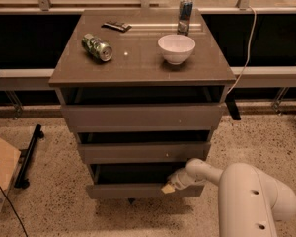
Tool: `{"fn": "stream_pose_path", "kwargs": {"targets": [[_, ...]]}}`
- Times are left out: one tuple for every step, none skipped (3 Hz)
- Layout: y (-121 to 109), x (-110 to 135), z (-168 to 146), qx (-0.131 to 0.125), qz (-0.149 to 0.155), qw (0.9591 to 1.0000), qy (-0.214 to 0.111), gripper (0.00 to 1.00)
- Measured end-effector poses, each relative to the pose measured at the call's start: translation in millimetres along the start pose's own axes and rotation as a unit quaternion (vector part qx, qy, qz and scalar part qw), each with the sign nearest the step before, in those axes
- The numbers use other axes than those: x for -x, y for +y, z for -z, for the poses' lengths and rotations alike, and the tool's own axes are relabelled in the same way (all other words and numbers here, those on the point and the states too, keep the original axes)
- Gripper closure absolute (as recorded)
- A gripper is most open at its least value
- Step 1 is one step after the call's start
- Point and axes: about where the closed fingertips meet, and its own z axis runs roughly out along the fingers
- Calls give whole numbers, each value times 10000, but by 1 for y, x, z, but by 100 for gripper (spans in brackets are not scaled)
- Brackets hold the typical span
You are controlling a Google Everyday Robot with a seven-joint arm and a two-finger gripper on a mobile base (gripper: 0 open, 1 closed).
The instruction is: Open bottom drawer
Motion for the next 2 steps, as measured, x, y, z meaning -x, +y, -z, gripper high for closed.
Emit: {"fn": "stream_pose_path", "kwargs": {"targets": [[2,-1,-2,41,25,10000,32,2],[4,-2,-4,111,102,9998,117,0]]}}
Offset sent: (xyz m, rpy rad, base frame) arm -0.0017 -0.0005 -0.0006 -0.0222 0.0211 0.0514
